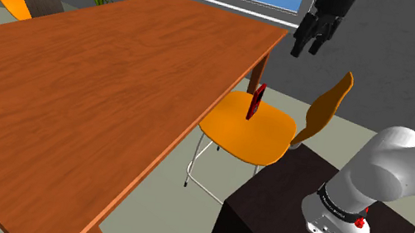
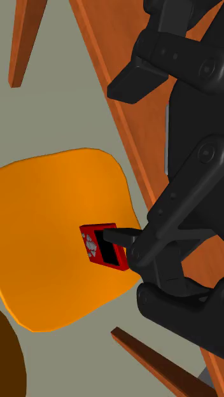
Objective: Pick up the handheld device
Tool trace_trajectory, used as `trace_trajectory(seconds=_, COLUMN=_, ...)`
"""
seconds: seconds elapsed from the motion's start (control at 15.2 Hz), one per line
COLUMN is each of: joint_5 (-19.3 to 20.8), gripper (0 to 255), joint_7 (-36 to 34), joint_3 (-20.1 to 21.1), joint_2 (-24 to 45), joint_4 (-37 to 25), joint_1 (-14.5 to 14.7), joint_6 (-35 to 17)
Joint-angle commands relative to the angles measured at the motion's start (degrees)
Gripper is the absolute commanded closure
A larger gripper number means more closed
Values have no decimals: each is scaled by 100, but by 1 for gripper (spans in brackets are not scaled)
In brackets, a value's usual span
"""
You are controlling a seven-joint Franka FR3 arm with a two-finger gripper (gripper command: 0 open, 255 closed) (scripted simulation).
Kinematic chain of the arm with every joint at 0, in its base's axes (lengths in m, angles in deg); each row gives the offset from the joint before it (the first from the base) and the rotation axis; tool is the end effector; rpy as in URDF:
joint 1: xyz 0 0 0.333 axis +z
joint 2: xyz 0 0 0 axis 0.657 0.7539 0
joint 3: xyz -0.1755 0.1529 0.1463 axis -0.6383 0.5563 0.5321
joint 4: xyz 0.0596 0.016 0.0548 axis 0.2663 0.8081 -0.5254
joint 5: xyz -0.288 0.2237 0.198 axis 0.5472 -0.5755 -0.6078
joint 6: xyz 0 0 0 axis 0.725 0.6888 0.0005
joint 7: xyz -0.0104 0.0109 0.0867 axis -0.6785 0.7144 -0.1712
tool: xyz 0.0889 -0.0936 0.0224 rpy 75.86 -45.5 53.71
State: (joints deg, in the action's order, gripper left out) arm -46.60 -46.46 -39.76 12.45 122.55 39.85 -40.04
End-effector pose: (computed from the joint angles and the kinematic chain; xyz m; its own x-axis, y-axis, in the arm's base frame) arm 0.3534 -0.0059 0.5842 0.9951 -0.0840 0.0524 -0.0779 -0.9910 -0.1090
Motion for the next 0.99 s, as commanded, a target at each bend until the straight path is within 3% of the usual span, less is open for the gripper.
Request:
trace_trajectory(seconds=0.0, joint_5=0, gripper=0, joint_7=0, joint_3=0, joint_2=0, joint_4=0, joint_1=0, joint_6=0)
trace_trajectory(seconds=0.92, joint_5=334, gripper=0, joint_7=-2483, joint_3=623, joint_2=1628, joint_4=920, joint_1=-1126, joint_6=-2744)
